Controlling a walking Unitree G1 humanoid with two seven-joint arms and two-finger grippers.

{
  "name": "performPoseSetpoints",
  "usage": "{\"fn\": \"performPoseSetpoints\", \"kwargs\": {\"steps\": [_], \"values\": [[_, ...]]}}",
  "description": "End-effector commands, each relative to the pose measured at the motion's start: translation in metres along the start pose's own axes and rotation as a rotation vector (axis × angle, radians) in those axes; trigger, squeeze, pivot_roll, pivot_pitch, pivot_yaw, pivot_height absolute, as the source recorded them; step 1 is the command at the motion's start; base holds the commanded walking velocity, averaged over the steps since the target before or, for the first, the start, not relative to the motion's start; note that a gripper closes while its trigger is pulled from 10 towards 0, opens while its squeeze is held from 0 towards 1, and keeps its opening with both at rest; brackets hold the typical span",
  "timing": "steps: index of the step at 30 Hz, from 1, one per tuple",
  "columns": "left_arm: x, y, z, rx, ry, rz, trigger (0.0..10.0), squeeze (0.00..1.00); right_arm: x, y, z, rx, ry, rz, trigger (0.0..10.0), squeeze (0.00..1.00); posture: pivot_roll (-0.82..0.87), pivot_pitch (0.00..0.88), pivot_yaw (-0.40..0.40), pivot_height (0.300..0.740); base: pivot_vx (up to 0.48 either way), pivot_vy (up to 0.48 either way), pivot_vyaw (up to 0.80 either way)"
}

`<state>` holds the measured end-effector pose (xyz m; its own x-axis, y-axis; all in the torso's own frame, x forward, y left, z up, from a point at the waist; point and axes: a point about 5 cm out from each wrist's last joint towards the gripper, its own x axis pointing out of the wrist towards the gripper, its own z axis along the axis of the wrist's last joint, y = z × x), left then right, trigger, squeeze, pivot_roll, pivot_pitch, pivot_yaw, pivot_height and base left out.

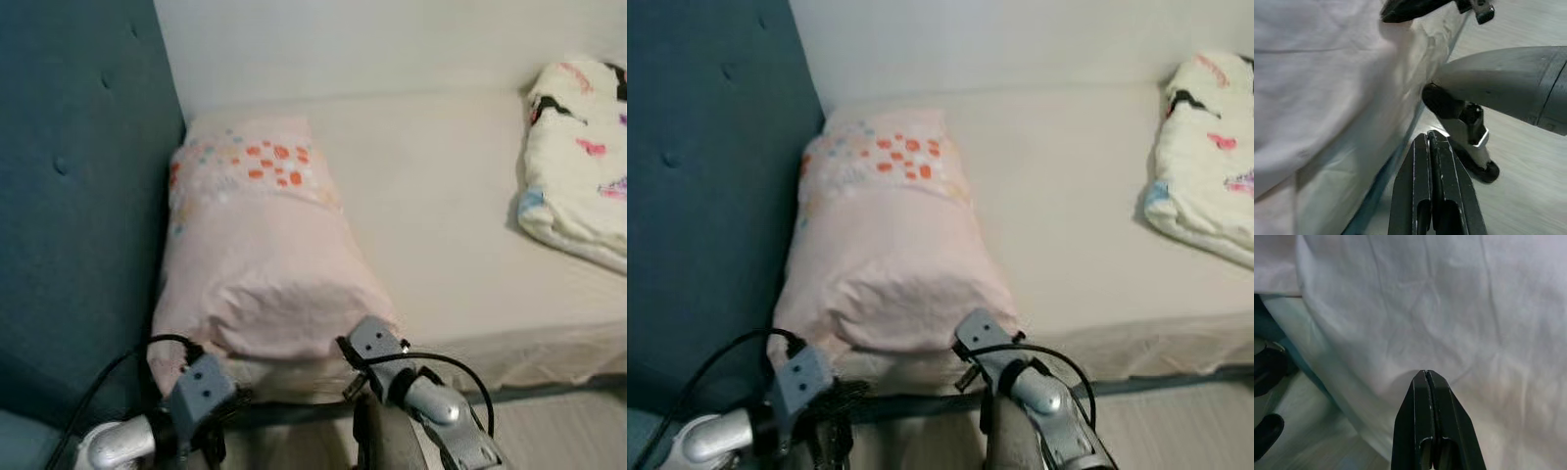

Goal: Clean up the room

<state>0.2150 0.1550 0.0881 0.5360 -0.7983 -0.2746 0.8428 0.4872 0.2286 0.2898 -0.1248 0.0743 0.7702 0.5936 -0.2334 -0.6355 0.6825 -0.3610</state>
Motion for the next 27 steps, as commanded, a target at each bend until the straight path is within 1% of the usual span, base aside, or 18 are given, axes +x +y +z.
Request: {"fn": "performPoseSetpoints", "kwargs": {"steps": [1, 2, 4, 5, 6, 8, 9, 12, 13, 15, 17, 18, 19, 20, 22, 24, 25, 27], "values": [[0.003, -0.004, -0.003, -0.017, 0.014, -0.019, 0.0, 0.00, 0.001, 0.003, 0.000, -0.017, -0.004, 0.034, 0.0, 0.00, -0.04, 0.371, -0.076, 0.578, 0.000, 0.000, 0.00], [0.004, -0.002, 0.000, -0.013, 0.006, -0.019, 0.0, 0.00, 0.002, 0.000, 0.004, -0.033, -0.009, 0.042, 0.0, 0.00, -0.04, 0.375, -0.077, 0.578, 0.000, 0.000, 0.00], [0.004, -0.002, 0.000, -0.013, 0.006, -0.019, 0.0, 0.00, 0.002, 0.000, 0.004, -0.033, -0.009, 0.042, 0.0, 0.00, -0.04, 0.375, -0.077, 0.578, 0.000, 0.000, 0.00], [0.006, 0.002, 0.001, 0.008, 0.008, -0.002, 0.0, 0.00, 0.004, -0.003, 0.009, -0.050, -0.017, 0.048, 0.0, 0.00, -0.04, 0.384, -0.075, 0.578, 0.000, 0.000, 0.00], [0.010, 0.008, 0.002, 0.049, 0.024, 0.020, 0.0, 0.00, 0.007, -0.008, 0.015, -0.078, -0.025, 0.052, 0.0, 0.00, -0.05, 0.389, -0.075, 0.578, 0.000, 0.000, 0.00], [0.019, 0.025, 0.001, 0.130, 0.065, 0.118, 0.0, 0.00, 0.012, -0.017, 0.024, -0.120, -0.035, 0.049, 0.0, 0.00, -0.06, 0.395, -0.075, 0.578, 0.000, 0.000, 0.00], [0.019, 0.025, 0.001, 0.130, 0.065, 0.118, 0.0, 0.00, 0.012, -0.017, 0.024, -0.120, -0.035, 0.049, 0.0, 0.00, -0.06, 0.395, -0.075, 0.578, 0.000, 0.000, 0.00], [0.029, 0.043, 0.004, 0.169, 0.084, 0.254, 0.0, 0.00, 0.015, -0.023, 0.029, -0.165, -0.039, 0.035, 0.0, 0.00, -0.06, 0.395, -0.070, 0.578, 0.000, 0.000, 0.00], [0.029, 0.043, 0.004, 0.169, 0.084, 0.254, 0.0, 0.00, 0.015, -0.023, 0.029, -0.165, -0.039, 0.035, 0.0, 0.00, -0.06, 0.395, -0.070, 0.578, 0.000, 0.000, 0.00], [0.035, 0.053, 0.007, 0.164, 0.074, 0.330, 0.0, 0.00, 0.018, -0.027, 0.032, -0.199, -0.049, 0.004, 0.0, 0.00, -0.07, 0.390, -0.066, 0.578, 0.000, 0.000, 0.00], [0.039, 0.055, 0.008, 0.160, 0.070, 0.352, 0.0, 0.00, 0.019, -0.029, 0.033, -0.200, -0.048, -0.016, 0.0, 0.00, -0.07, 0.390, -0.064, 0.578, 0.000, 0.000, 0.00], [0.043, 0.057, 0.009, 0.169, 0.069, 0.369, 0.0, 0.00, 0.021, -0.030, 0.032, -0.203, -0.038, -0.028, 0.0, 0.00, -0.07, 0.386, -0.060, 0.578, 0.000, 0.000, 0.00], [0.043, 0.057, 0.009, 0.169, 0.069, 0.369, 0.0, 0.00, 0.021, -0.030, 0.032, -0.203, -0.038, -0.028, 0.0, 0.00, -0.07, 0.386, -0.060, 0.578, 0.000, 0.000, 0.00], [0.050, 0.058, 0.008, 0.173, 0.077, 0.392, 0.0, 0.00, 0.023, -0.030, 0.027, -0.213, -0.014, -0.034, 0.0, 0.00, -0.08, 0.385, -0.054, 0.578, 0.000, 0.000, 0.00], [0.069, 0.061, 0.002, 0.183, 0.118, 0.441, 0.0, 0.00, 0.030, -0.031, 0.016, -0.254, 0.053, -0.051, 0.0, 0.00, -0.08, 0.385, -0.049, 0.578, 0.000, 0.000, 0.00], [0.069, 0.061, 0.002, 0.183, 0.118, 0.441, 0.0, 0.00, 0.030, -0.031, 0.016, -0.254, 0.053, -0.051, 0.0, 0.00, -0.08, 0.385, -0.049, 0.578, 0.000, 0.000, 0.00], [0.078, 0.063, 0.000, 0.207, 0.140, 0.466, 0.0, 0.00, 0.033, -0.034, 0.013, -0.279, 0.085, -0.064, 0.0, 0.00, -0.09, 0.391, -0.031, 0.578, 0.000, 0.000, 0.00], [0.108, 0.069, 0.005, 0.276, 0.194, 0.480, 0.0, 0.00, 0.043, -0.052, 0.011, -0.372, 0.179, -0.136, 0.0, 0.00, -0.09, 0.394, -0.005, 0.578, 0.000, 0.000, 0.00]]}}
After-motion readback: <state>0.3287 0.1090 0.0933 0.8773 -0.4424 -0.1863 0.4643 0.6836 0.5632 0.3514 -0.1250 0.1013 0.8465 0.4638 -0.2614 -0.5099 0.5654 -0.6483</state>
